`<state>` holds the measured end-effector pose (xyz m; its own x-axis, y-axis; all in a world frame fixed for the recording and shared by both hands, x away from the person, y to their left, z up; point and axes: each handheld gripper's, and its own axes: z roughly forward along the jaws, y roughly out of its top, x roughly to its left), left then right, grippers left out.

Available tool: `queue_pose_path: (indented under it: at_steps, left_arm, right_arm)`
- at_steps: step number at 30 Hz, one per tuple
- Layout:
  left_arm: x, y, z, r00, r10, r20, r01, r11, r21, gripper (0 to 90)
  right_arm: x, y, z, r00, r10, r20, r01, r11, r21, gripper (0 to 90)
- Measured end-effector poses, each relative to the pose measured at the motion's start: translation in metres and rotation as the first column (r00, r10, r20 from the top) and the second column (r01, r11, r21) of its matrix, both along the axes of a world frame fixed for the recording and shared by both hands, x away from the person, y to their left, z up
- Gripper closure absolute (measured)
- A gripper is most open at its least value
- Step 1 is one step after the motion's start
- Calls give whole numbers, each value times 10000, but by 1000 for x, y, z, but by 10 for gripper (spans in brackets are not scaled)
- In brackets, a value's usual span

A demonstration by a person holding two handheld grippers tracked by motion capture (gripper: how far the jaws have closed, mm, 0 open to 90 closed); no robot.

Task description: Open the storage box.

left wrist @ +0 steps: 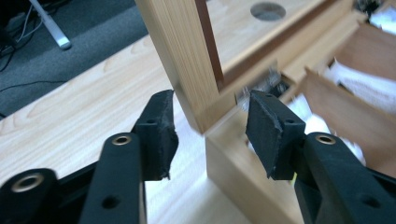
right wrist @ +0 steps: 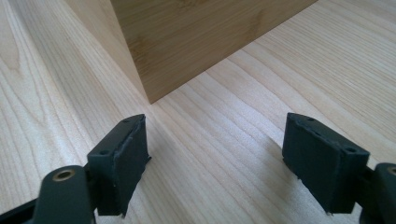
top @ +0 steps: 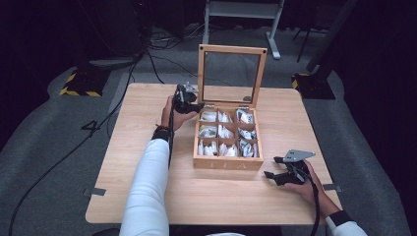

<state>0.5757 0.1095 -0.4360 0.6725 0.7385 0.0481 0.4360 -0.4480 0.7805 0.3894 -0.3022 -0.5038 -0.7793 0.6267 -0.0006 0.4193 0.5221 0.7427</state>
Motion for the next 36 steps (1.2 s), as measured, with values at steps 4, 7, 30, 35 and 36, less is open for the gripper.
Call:
queue_pose_path:
  at_steps: [4,7,30,35,36]
  left_arm:
    - [-16,7,3,9999,-109,36,109,9999,-21,456]
    - [-29,10,5,9996,-297,-29,297,9993,246,388]
    - [-137,62,2,9992,-315,263,287,9943,1023,161]
    - [-157,76,-8,9997,-224,123,211,9948,998,162]
    - [-161,78,-9,9996,-245,104,232,9940,1069,162]
  right_arm:
    - [0,0,0,10000,24,-1,-24,10000,3,227]
    - [0,0,0,10000,31,-6,-31,10000,0,227]
    - [-3,-7,19,9997,-38,244,27,9990,451,350]
    - [-5,-7,31,9989,28,478,-63,9973,732,368]
    - [-4,-8,34,9989,78,452,-114,9968,793,367]
